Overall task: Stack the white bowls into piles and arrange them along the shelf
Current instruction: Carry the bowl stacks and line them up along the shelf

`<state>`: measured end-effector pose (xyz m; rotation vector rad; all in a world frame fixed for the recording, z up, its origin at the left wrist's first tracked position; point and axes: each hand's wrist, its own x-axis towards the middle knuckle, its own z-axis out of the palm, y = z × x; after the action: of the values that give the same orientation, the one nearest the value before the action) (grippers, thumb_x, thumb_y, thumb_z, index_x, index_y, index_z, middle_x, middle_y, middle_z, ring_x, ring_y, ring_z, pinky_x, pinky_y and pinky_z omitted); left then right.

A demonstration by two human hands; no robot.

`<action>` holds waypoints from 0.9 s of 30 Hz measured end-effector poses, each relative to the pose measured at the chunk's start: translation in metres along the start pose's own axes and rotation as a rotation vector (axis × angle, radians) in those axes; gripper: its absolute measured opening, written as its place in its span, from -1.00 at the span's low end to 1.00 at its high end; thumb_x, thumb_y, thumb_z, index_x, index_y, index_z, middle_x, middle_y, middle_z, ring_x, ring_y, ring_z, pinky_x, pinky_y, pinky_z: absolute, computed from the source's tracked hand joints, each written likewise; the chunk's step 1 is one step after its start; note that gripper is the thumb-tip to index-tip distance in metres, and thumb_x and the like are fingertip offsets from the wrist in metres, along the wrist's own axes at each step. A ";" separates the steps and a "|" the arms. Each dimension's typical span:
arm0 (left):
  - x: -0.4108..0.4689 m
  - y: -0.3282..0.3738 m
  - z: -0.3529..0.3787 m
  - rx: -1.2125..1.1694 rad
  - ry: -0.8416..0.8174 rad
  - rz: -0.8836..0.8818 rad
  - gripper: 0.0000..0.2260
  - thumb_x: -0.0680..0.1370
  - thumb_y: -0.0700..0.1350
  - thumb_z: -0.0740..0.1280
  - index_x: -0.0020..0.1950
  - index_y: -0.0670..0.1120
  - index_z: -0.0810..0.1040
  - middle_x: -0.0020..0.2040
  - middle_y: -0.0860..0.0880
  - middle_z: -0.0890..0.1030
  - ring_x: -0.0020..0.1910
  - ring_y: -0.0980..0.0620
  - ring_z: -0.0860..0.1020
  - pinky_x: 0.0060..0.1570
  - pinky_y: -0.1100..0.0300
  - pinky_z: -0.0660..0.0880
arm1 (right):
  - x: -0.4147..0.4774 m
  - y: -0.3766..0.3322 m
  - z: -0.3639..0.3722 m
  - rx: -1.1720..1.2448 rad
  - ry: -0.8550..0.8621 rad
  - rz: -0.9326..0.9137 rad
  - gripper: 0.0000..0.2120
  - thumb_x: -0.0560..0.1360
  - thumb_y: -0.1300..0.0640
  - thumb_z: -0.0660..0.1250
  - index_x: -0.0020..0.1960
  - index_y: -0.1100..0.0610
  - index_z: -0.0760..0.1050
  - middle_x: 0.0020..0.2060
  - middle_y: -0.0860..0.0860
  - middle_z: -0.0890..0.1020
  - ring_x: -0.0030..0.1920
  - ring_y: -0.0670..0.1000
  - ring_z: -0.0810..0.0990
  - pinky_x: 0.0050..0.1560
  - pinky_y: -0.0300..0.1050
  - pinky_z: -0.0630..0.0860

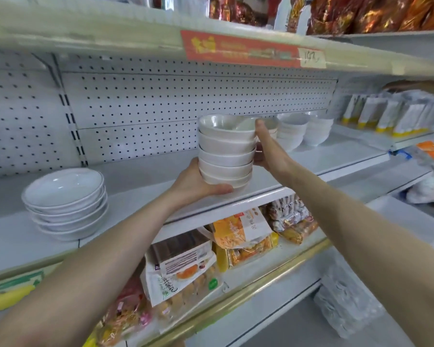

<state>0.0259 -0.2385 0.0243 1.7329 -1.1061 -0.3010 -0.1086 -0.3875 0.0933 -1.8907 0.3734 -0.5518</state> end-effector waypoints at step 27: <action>0.164 -0.038 0.043 -0.026 0.193 -0.124 -0.39 0.20 0.12 0.62 0.22 0.19 0.53 0.11 0.18 0.66 0.14 0.17 0.60 0.20 -0.06 0.53 | 0.240 0.046 -0.082 -0.264 -0.210 -0.018 -0.42 0.53 -0.37 -0.01 0.30 -0.04 0.48 0.16 -0.08 0.56 0.22 0.00 0.51 0.35 0.00 0.30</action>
<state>0.1083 -0.3913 0.0195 1.7704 -0.8541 -0.2178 0.0496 -0.5885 0.1238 -2.1848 0.3020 -0.3227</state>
